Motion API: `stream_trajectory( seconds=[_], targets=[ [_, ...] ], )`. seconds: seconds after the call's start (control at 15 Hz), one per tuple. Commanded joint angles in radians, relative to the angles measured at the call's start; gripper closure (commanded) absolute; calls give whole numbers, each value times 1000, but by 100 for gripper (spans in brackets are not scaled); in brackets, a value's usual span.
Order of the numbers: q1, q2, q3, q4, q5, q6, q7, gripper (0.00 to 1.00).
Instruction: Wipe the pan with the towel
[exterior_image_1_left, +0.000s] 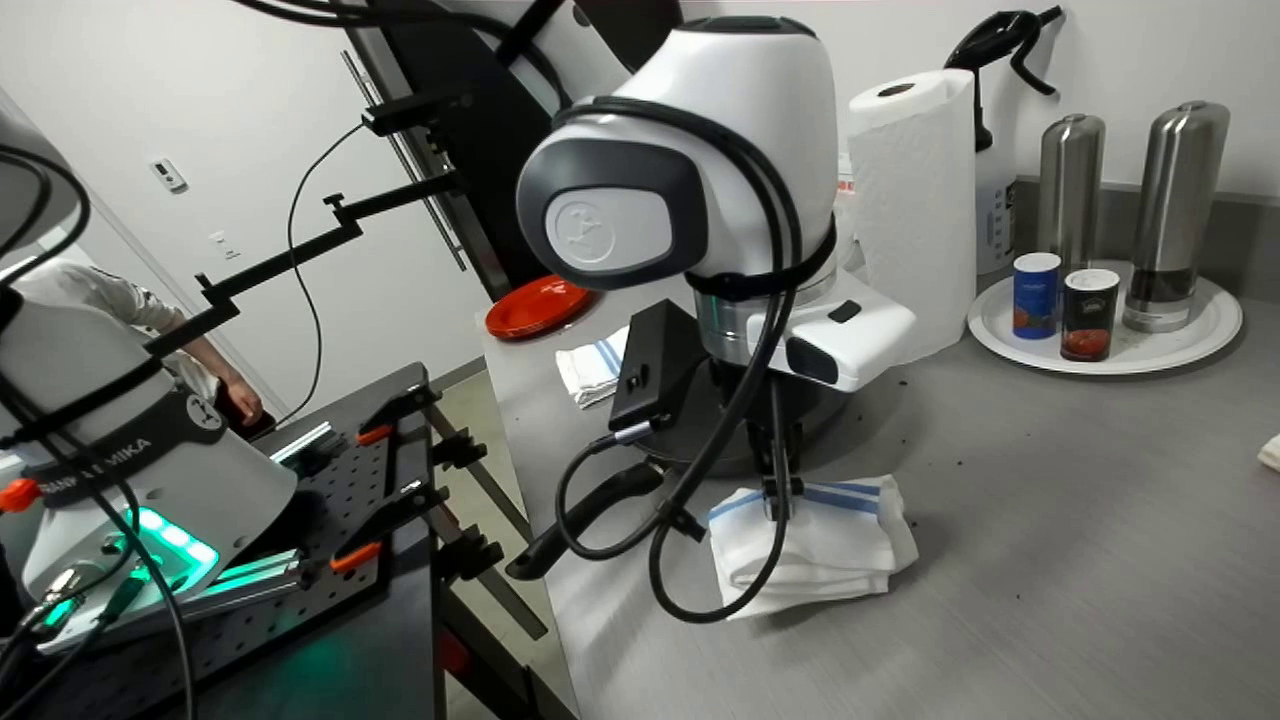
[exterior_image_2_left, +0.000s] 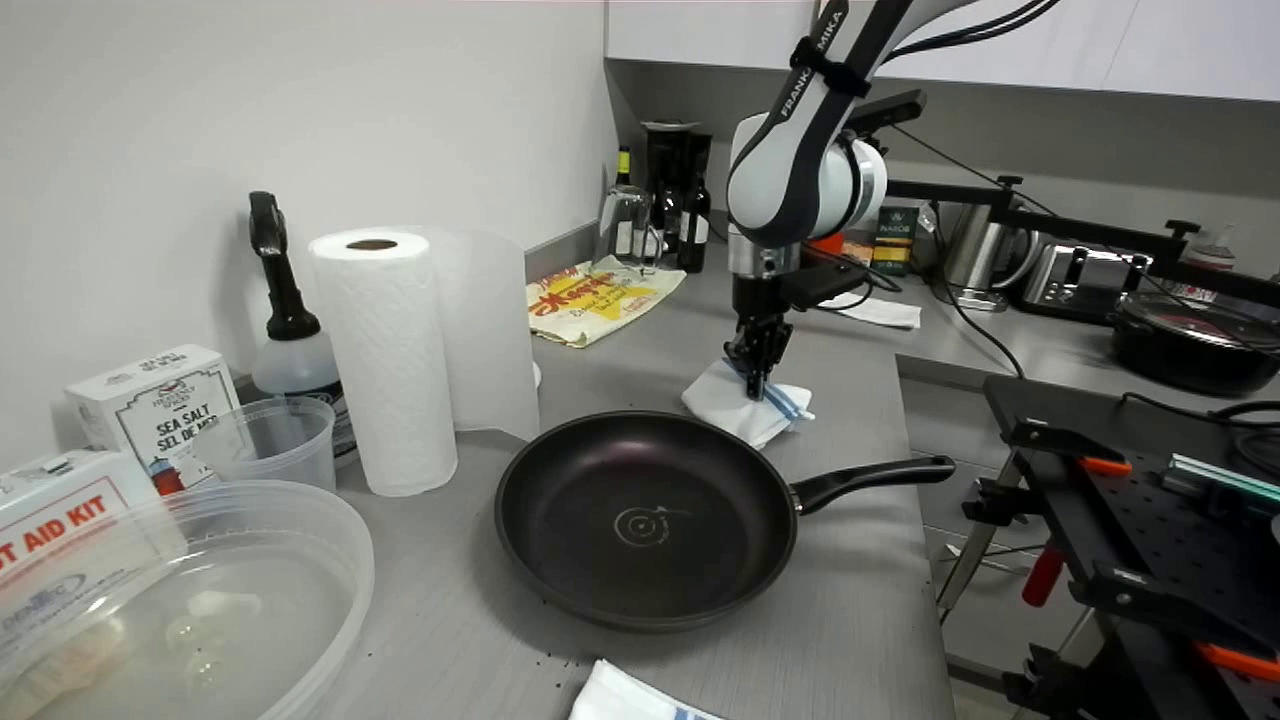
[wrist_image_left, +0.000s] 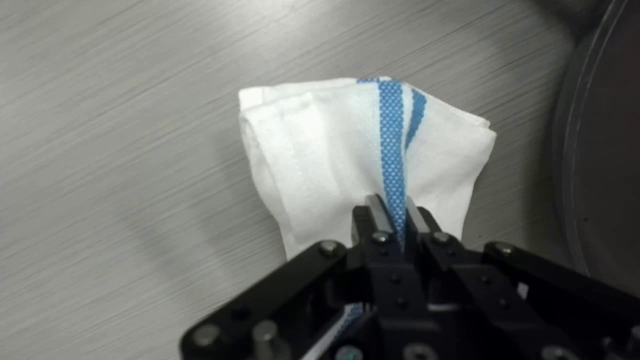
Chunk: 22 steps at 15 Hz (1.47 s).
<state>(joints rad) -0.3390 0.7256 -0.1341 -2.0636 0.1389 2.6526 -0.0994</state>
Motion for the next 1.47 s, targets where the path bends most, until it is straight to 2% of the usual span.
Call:
stream_trajectory(
  seconds=[0.0, 0.67, 0.73, 0.8, 1.4],
  targets=[
    [-16, 28, 20, 22, 23, 32, 15, 98],
    [-28, 66, 17, 48, 28, 31, 33, 98],
    [-27, 67, 18, 50, 28, 29, 35, 76],
    [-28, 69, 20, 52, 30, 28, 36, 66],
    [-25, 62, 22, 62, 29, 19, 48, 2]
  ],
)
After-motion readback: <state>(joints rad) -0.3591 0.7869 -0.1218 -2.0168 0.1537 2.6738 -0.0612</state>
